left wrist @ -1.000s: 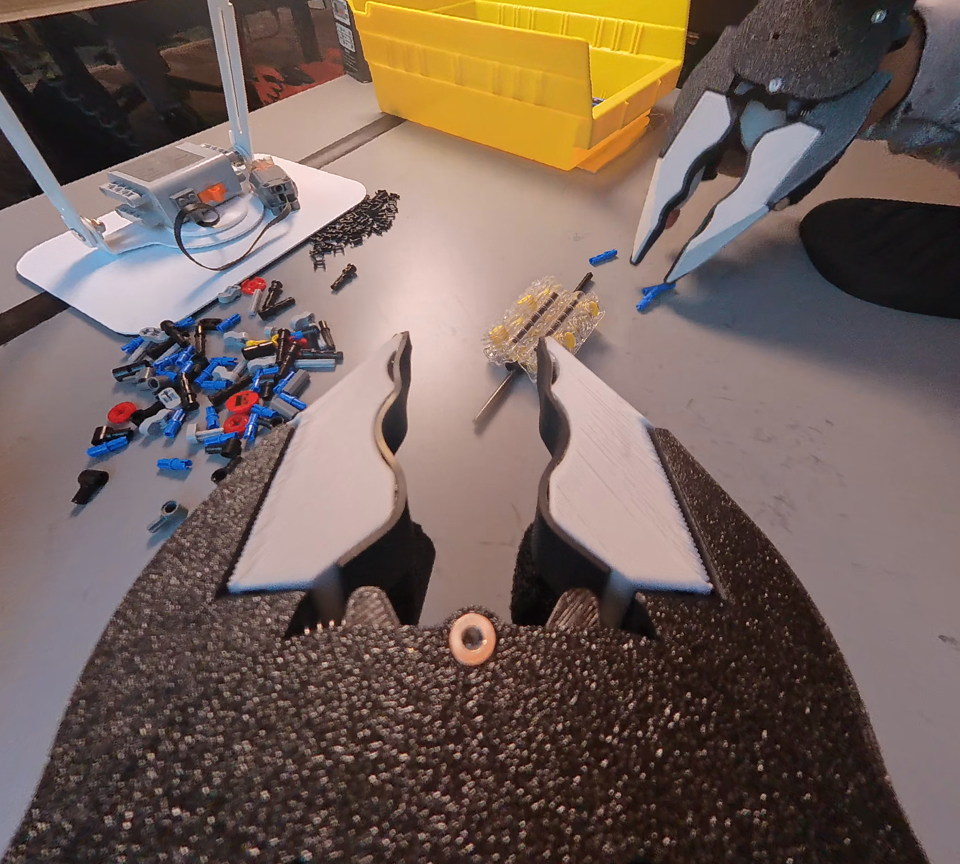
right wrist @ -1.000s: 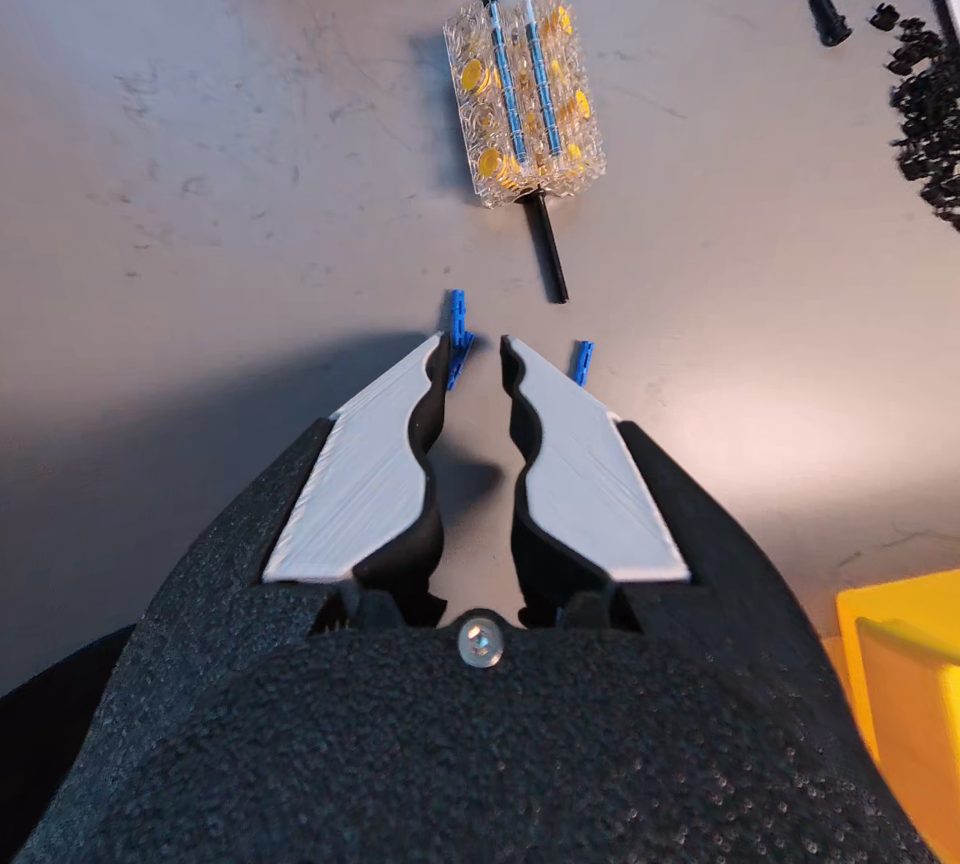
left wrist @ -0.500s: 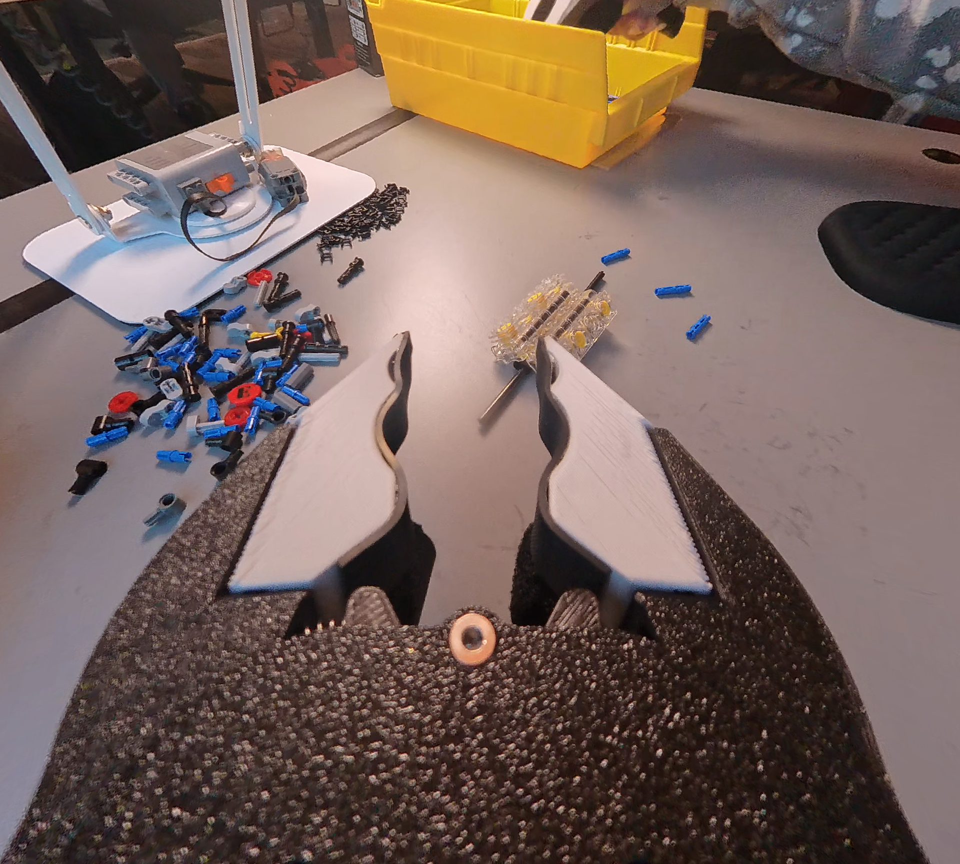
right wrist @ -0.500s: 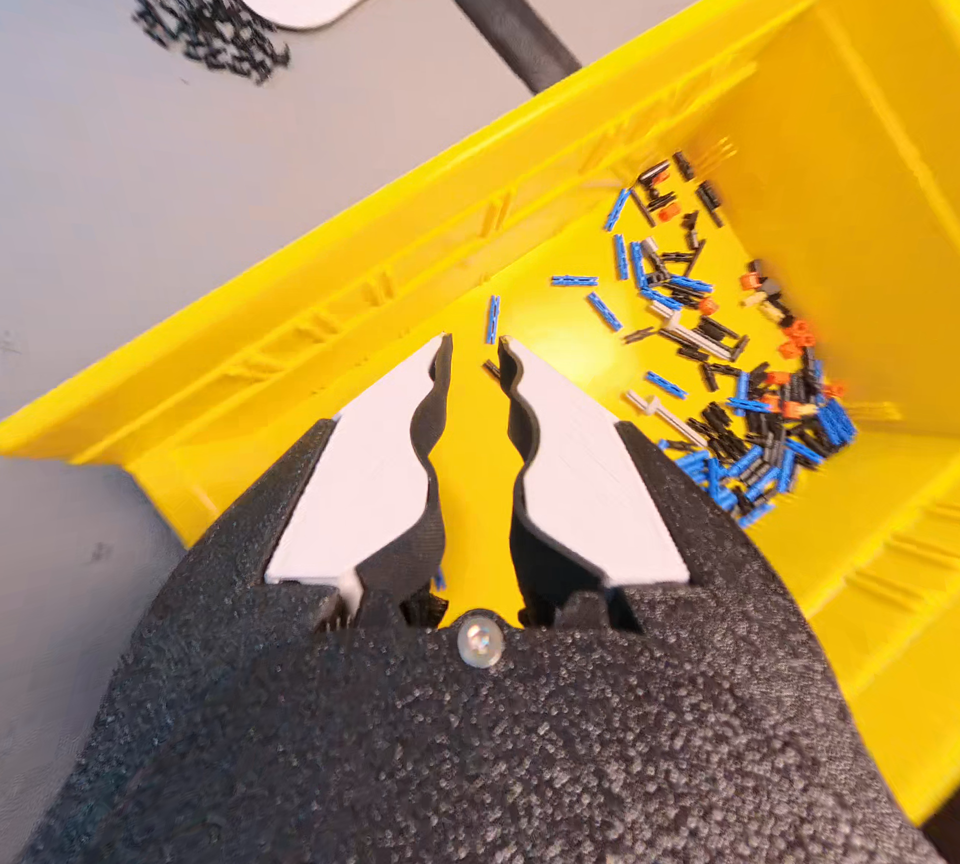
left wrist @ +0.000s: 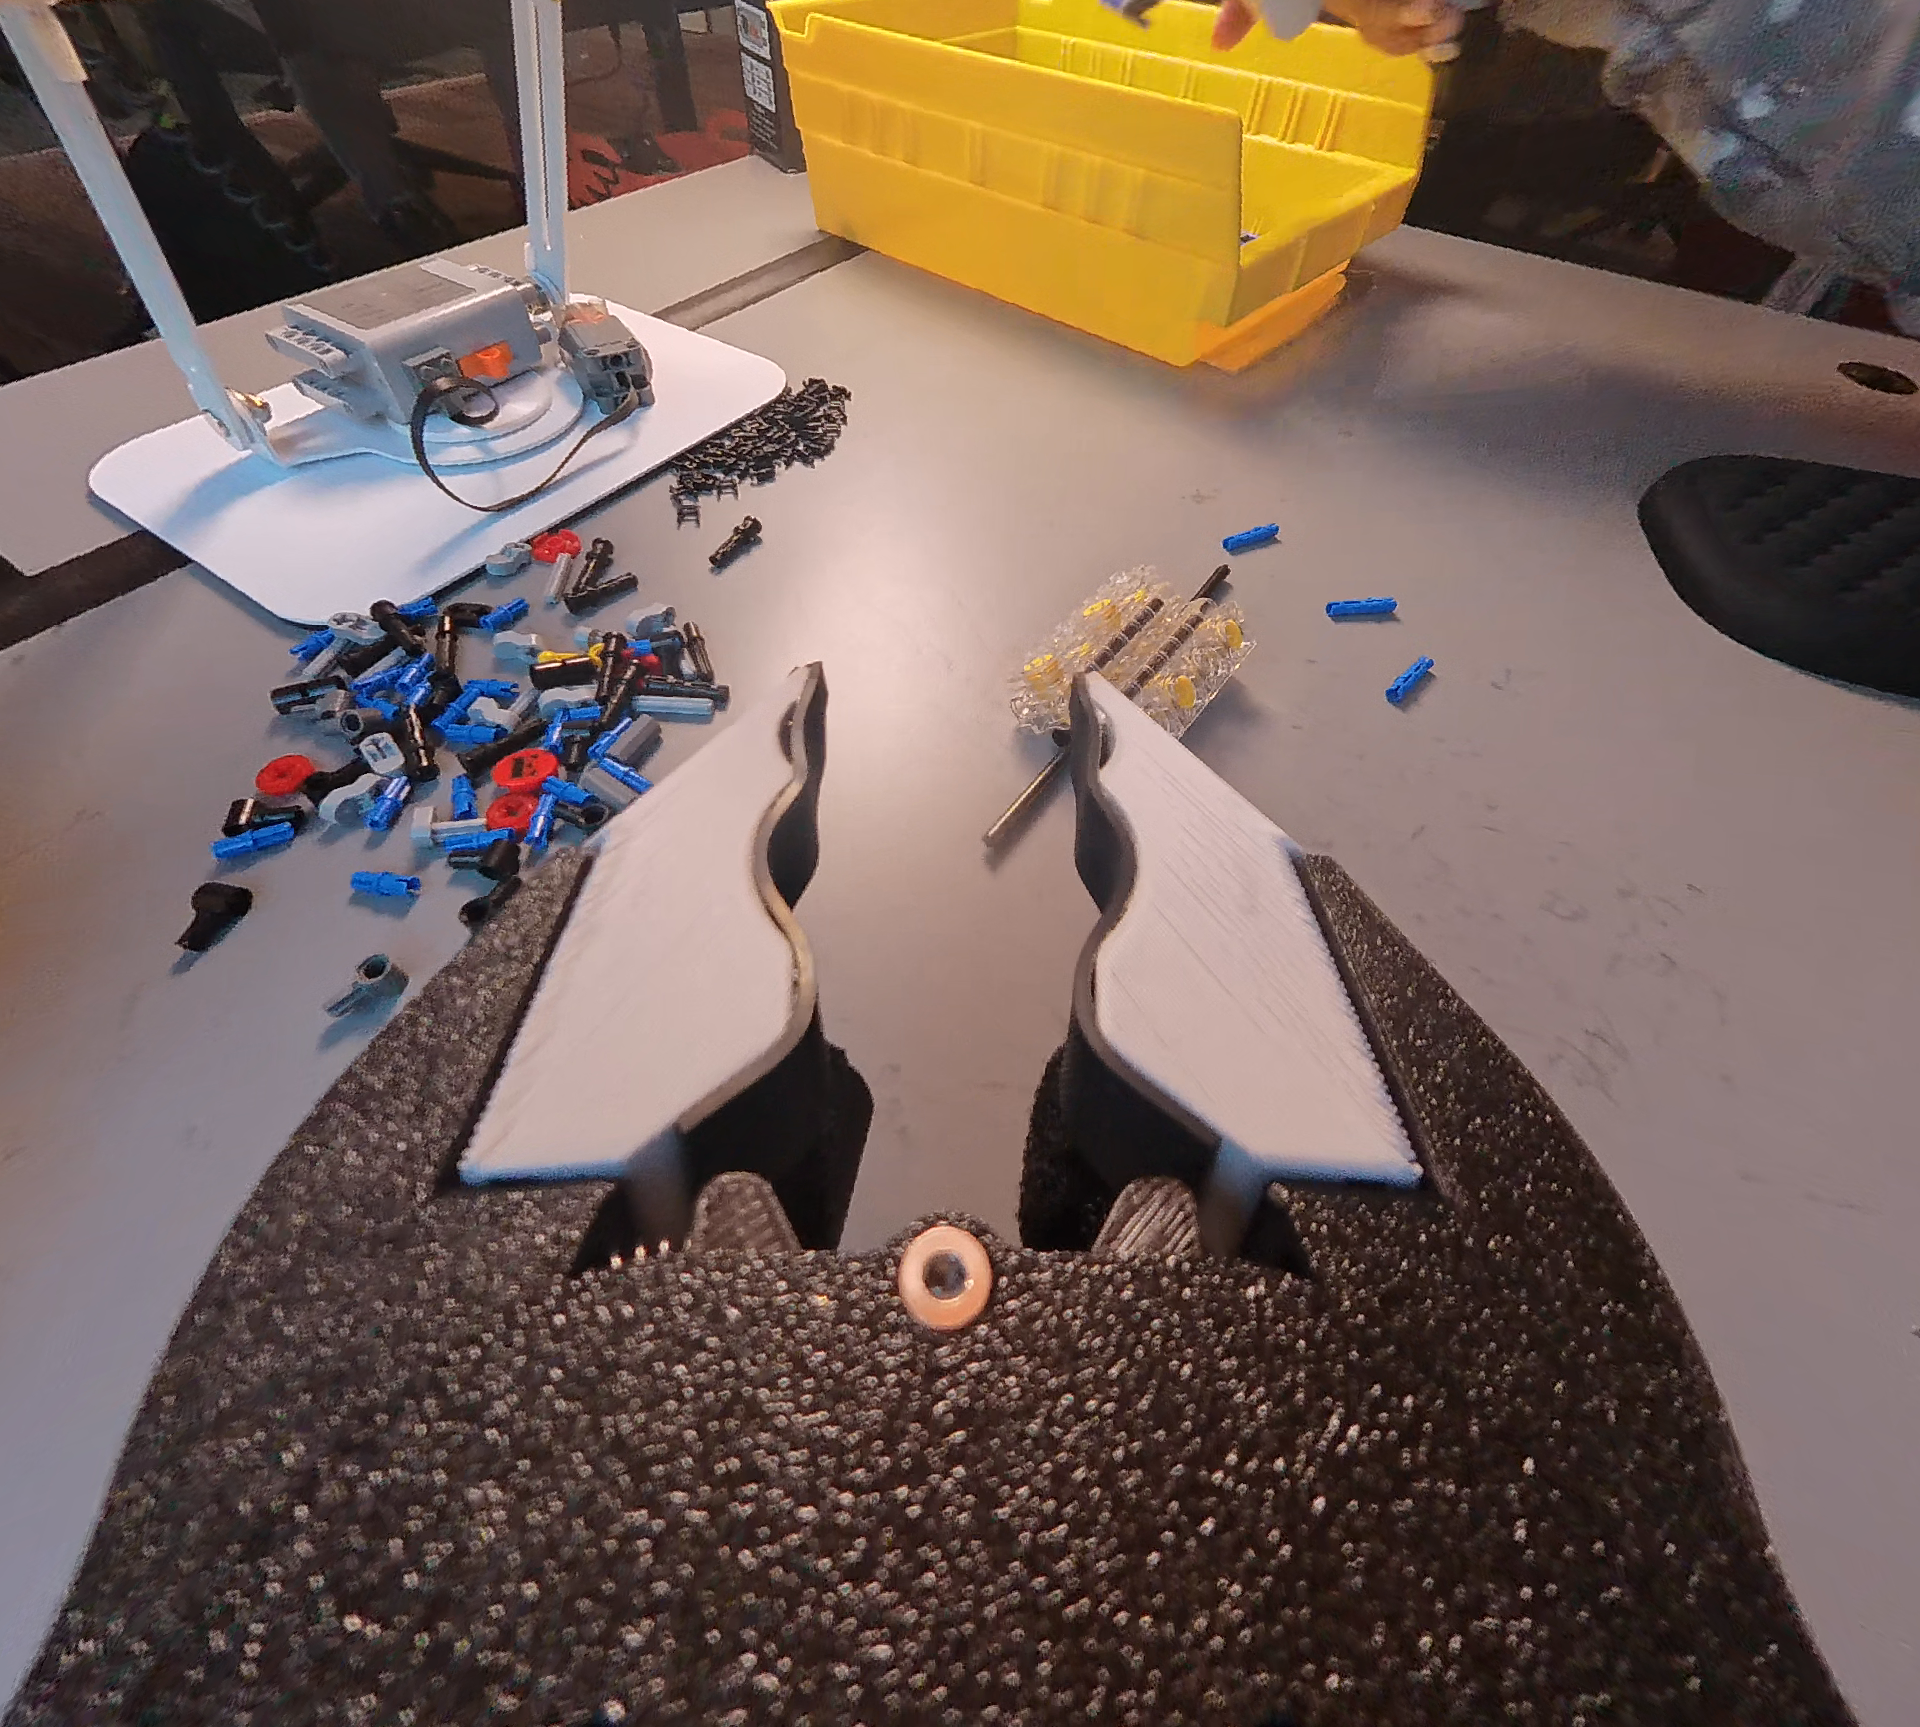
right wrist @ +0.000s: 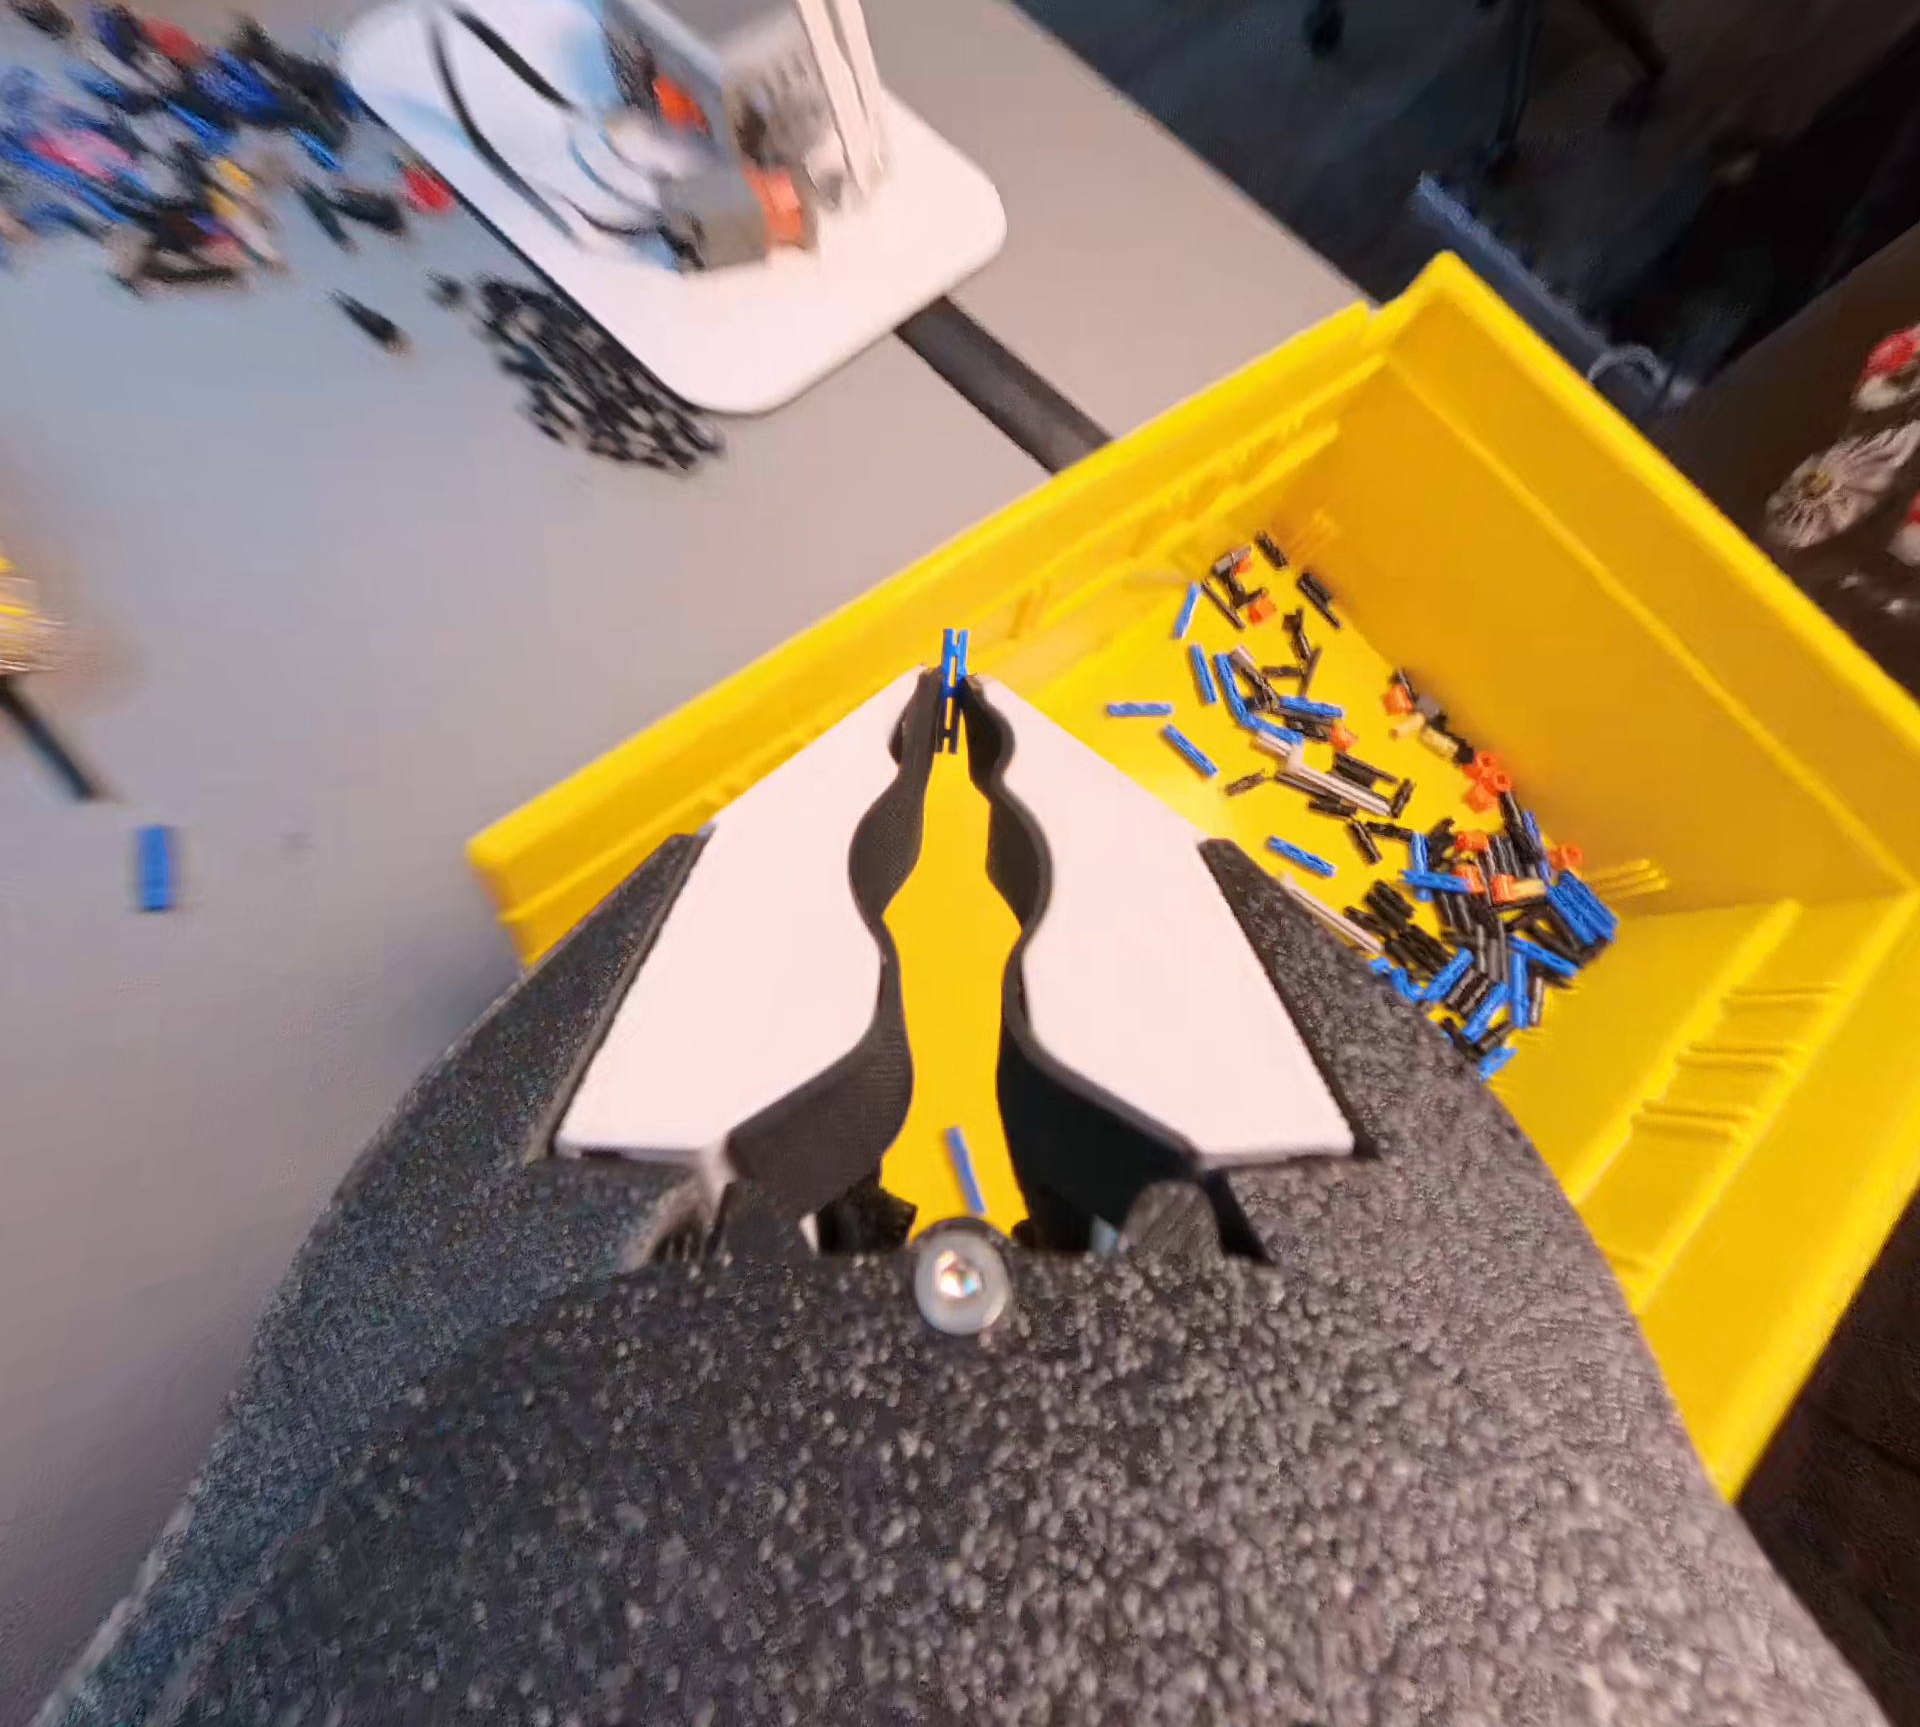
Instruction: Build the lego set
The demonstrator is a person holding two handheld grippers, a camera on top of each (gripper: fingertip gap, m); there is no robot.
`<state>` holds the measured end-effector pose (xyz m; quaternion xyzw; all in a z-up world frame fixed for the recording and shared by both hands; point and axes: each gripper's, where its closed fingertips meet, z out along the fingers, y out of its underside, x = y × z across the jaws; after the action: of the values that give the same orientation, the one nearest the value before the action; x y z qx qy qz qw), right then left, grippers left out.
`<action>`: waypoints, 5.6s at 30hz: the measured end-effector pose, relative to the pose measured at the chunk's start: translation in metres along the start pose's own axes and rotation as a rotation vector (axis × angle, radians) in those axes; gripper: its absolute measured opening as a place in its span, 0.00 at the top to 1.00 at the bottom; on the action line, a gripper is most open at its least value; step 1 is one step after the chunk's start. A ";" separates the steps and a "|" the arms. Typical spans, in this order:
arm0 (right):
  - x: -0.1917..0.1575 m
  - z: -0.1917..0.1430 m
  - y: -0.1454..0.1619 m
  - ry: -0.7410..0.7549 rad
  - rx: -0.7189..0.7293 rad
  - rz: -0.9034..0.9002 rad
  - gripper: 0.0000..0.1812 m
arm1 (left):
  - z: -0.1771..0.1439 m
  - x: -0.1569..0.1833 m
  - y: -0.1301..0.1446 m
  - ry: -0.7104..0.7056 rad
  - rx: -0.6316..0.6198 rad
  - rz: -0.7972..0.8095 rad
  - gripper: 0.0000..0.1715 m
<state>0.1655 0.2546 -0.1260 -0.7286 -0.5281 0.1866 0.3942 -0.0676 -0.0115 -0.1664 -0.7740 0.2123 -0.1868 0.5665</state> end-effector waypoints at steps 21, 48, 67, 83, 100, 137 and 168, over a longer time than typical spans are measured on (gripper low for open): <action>-0.228 -0.005 0.075 -0.235 -0.094 -0.226 0.88 | -0.013 -0.024 -0.018 -0.224 0.051 0.020 0.73; -0.071 0.080 -0.290 0.296 0.720 -0.149 1.00 | -0.019 -0.054 -0.003 -0.297 0.047 -0.032 0.73; -0.066 0.092 -0.295 0.298 0.661 -0.199 1.00 | -0.019 -0.053 -0.001 -0.297 0.041 -0.024 0.74; -0.072 0.076 -0.279 0.288 0.679 -0.180 1.00 | -0.017 -0.054 -0.001 -0.305 0.039 -0.022 0.73; -0.160 0.005 -0.087 0.137 0.462 -0.099 0.89 | -0.060 -0.058 -0.068 -0.430 0.149 0.080 0.76; -0.175 -0.024 -0.024 0.120 0.563 -0.066 0.87 | -0.119 -0.321 0.039 -0.082 -1.119 -0.233 0.84; -0.180 -0.016 -0.017 0.067 0.547 -0.024 0.78 | -0.173 -0.439 0.098 -0.540 -1.270 -0.277 0.91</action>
<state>0.0986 0.0856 -0.1294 -0.5946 -0.4532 0.2934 0.5958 -0.5400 0.0613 -0.2313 -0.9943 0.0318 0.1018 0.0088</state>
